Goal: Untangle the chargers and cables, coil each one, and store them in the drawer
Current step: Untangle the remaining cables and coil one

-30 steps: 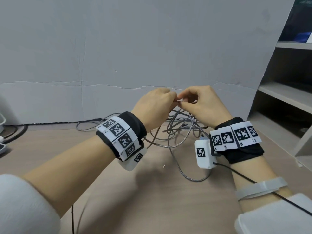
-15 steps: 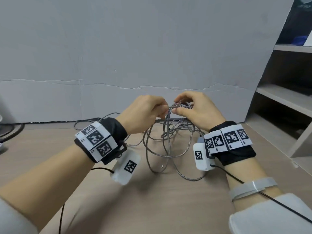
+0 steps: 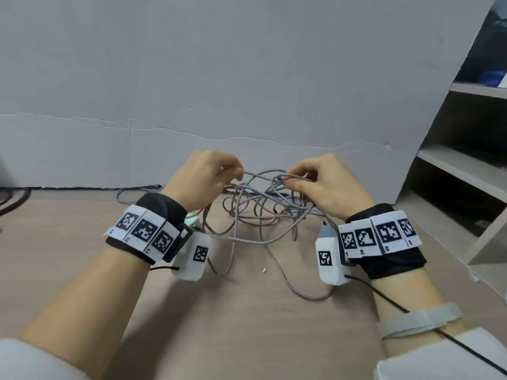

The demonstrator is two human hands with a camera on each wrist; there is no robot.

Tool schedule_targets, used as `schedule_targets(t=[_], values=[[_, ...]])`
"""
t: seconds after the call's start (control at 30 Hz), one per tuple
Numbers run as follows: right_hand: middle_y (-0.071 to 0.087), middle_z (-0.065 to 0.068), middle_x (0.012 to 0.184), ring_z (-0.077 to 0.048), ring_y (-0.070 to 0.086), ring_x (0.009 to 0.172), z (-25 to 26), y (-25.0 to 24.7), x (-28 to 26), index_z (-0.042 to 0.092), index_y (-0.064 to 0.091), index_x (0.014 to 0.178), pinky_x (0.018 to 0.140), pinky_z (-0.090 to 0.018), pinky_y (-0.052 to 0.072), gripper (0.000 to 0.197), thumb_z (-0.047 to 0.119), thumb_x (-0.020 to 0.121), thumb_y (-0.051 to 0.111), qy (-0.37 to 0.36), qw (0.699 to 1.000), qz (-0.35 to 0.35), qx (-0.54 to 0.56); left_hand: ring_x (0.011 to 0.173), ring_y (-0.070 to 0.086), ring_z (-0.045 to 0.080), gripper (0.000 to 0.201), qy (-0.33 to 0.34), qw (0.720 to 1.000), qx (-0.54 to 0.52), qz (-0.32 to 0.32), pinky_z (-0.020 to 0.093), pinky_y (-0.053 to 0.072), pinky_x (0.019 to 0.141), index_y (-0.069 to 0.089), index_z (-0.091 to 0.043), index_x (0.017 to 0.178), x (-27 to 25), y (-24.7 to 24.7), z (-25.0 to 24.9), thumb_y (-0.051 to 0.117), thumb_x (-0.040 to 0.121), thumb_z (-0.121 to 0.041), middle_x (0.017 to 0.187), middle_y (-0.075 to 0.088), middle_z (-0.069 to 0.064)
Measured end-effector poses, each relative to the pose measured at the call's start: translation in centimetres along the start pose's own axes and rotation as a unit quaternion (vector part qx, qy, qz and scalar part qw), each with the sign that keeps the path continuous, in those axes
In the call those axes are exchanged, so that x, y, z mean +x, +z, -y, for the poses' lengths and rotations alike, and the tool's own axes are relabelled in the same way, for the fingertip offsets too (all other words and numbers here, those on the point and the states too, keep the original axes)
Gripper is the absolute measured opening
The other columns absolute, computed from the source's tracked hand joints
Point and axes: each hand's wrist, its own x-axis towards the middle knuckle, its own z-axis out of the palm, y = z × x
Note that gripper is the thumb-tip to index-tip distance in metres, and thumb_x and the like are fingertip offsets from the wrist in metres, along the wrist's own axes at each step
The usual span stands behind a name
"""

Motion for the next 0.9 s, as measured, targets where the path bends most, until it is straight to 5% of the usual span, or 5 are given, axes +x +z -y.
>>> schedule_targets(t=[0.17,0.4,0.57,0.77,0.9], values=[[0.065,0.012,0.074,-0.021,0.059,0.088,0.3,0.7,0.4,0.026,0.075,0.084,0.078,-0.034,0.048,0.008,0.027,0.091,0.072,0.0,0.992,-0.082,-0.097,0.074,0.061,0.015,0.015,0.004,1.0,0.026,0.014,0.029,0.046,0.069,0.075,-0.018,0.09,0.0,-0.1,-1.1,0.062,0.097,-0.022,0.077,0.068,-0.006],[0.062,0.005,0.101,-0.017,0.049,0.109,2.8,1.1,-1.1,0.022,0.068,0.099,0.091,-0.042,0.046,0.006,0.023,0.098,0.063,-0.052,0.979,-0.093,-0.174,0.07,0.06,0.009,0.041,-0.005,0.998,0.021,0.056,0.028,0.045,0.061,0.071,-0.017,0.08,-0.5,0.4,-3.7,0.066,0.089,-0.056,0.069,0.064,-0.008],[0.063,0.005,0.102,-0.019,0.054,0.105,4.4,0.8,-1.8,0.022,0.067,0.105,0.09,-0.044,0.049,0.009,0.022,0.098,0.061,-0.046,0.974,-0.123,-0.186,0.077,0.061,0.012,0.037,0.007,0.999,-0.02,-0.035,0.037,0.053,0.07,0.059,-0.023,0.107,-0.7,0.8,-4.5,0.079,0.084,-0.043,0.074,0.063,-0.012],[0.058,0.007,0.099,-0.018,0.054,0.106,5.2,0.6,-1.8,0.023,0.069,0.112,0.09,-0.04,0.048,0.016,0.025,0.098,0.061,-0.057,0.975,-0.095,-0.192,0.068,0.055,0.012,0.02,-0.036,0.995,-0.069,-0.064,0.03,0.043,0.062,0.059,-0.026,0.075,-0.8,1.0,-5.1,0.075,0.084,-0.035,0.069,0.061,-0.008],[0.065,0.004,0.098,-0.019,0.057,0.099,5.2,0.8,-1.5,0.022,0.074,0.101,0.083,-0.032,0.043,0.013,0.026,0.098,0.062,-0.058,0.983,-0.08,-0.151,0.085,0.061,0.022,0.009,-0.073,0.995,-0.035,-0.054,0.039,0.054,0.073,0.058,-0.026,0.077,-0.8,0.7,-5.2,0.066,0.079,-0.021,0.081,0.067,-0.004]])
